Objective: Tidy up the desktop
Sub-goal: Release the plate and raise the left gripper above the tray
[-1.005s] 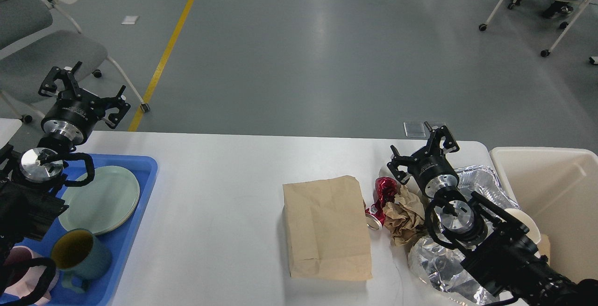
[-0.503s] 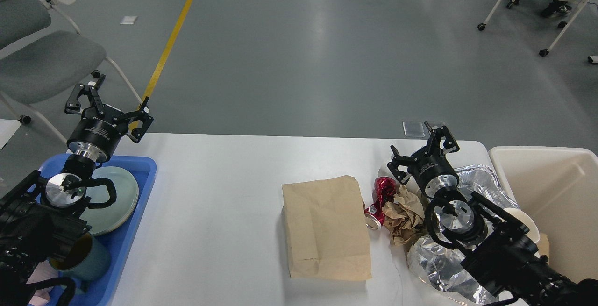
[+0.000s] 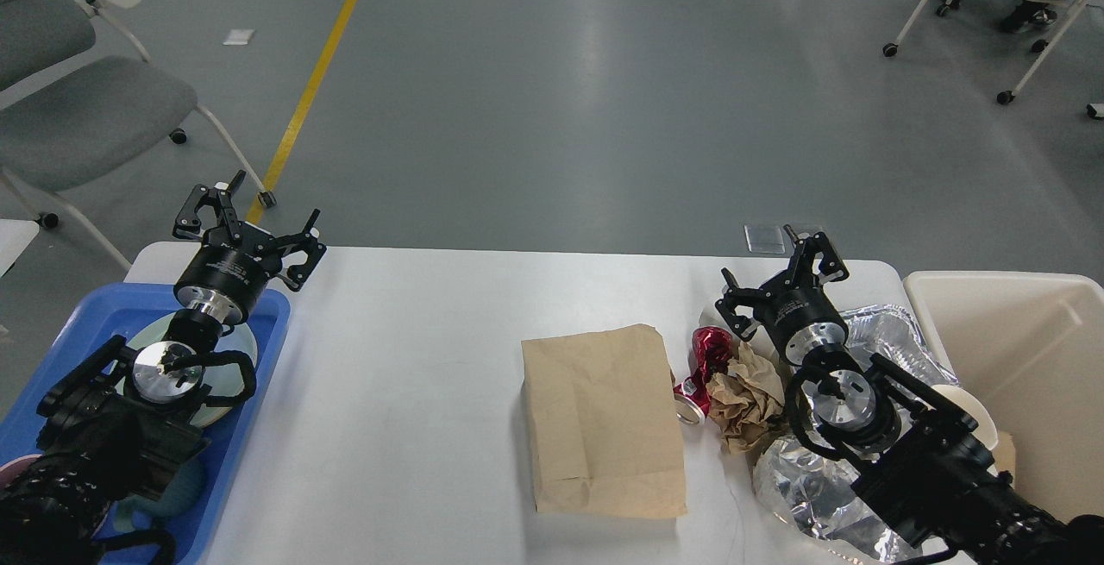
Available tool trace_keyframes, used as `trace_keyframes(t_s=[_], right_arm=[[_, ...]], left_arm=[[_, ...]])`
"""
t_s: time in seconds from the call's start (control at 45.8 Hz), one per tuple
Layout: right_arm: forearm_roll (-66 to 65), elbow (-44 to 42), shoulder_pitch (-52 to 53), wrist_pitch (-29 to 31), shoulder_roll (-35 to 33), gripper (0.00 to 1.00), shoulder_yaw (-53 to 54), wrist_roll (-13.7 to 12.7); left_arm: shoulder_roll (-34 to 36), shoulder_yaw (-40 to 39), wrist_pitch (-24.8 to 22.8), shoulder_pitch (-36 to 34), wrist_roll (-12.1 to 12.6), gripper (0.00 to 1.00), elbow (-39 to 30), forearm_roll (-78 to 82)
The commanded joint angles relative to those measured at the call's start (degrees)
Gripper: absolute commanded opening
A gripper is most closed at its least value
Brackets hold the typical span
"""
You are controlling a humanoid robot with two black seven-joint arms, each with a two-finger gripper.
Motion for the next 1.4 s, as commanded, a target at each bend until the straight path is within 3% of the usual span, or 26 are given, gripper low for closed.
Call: trace_keyframes(t_s=[0.0, 0.371, 1.377], right_arm=[[0.0, 0.0, 0.0, -0.02, -0.01, 1.0, -0.05, 0.09], [0.0, 0.0, 0.0, 0.06, -0.01, 1.0, 0.03, 0.0], [0.0, 0.0, 0.0, -0.11, 0.16, 1.0, 0.12, 0.09]], left_arm=[[-1.91, -0.32, -0.05, 0.94, -0.75, 0.96, 0.04, -0.16], [-1.82, -1.11, -4.79, 3.05, -1.28, 0.96, -0.05, -0.6], [-1.82, -1.11, -4.88, 3.06, -1.37, 0.96, -0.05, -0.69]])
